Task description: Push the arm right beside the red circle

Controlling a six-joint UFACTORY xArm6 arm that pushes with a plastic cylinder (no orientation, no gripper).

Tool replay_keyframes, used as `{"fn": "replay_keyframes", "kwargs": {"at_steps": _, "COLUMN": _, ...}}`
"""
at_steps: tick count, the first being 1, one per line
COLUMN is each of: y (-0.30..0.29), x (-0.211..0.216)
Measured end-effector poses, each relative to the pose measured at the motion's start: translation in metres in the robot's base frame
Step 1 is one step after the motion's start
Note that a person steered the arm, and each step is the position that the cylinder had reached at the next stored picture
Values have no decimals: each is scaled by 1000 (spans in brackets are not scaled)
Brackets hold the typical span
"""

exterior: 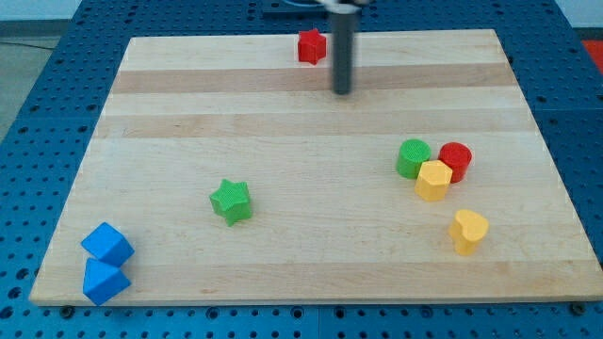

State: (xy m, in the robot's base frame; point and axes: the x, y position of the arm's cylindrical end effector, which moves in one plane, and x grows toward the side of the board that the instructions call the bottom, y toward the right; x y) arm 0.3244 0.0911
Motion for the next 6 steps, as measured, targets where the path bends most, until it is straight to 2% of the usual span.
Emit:
{"fn": "replay_keyframes", "kwargs": {"at_steps": 1, "y": 129, "x": 18}}
{"fn": "replay_keyframes", "kwargs": {"at_steps": 2, "y": 228, "x": 71}}
{"fn": "replay_keyframes", "kwargs": {"at_steps": 3, "y": 237, "x": 151}}
{"fn": "replay_keyframes", "kwargs": {"at_steps": 4, "y": 191, "x": 176}}
{"fn": "replay_keyframes", "kwargs": {"at_steps": 5, "y": 143, "x": 159}}
{"fn": "replay_keyframes", "kwargs": {"at_steps": 6, "y": 119, "x": 150}}
